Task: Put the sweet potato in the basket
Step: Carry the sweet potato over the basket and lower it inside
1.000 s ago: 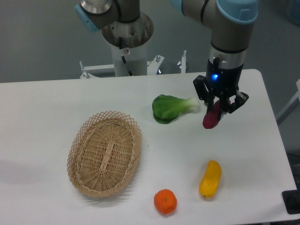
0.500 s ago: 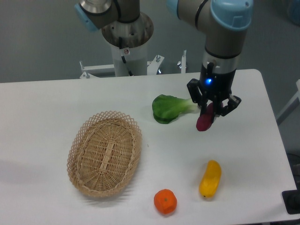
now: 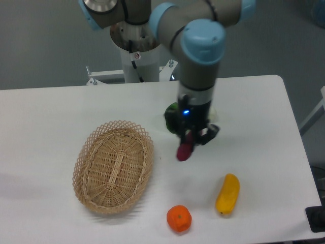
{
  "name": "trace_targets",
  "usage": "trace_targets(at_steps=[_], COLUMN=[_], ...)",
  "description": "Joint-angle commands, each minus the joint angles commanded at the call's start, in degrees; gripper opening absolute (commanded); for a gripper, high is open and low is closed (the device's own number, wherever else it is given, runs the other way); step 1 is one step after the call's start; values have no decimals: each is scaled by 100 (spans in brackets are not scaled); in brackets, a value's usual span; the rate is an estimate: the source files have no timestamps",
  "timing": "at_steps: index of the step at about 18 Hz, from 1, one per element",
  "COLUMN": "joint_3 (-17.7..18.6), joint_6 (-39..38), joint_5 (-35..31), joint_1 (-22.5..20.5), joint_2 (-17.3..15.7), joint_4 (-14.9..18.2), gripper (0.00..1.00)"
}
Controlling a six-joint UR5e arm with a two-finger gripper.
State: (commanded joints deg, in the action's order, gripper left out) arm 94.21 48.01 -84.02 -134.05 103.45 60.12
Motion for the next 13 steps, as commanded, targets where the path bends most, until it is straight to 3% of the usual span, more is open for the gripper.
trace_targets(at_steps=[4, 7, 9, 13], joint_3=[334, 668, 792, 810], joint_6=[-641, -1379, -1618, -1628], joint_5=[-369, -457, -659, -993], joint_1=[695, 1152, 1415, 1689], joint_2=[88, 342, 491, 799], joint_4=[-88, -955, -1300, -1345], gripper=[33, 33, 33, 33])
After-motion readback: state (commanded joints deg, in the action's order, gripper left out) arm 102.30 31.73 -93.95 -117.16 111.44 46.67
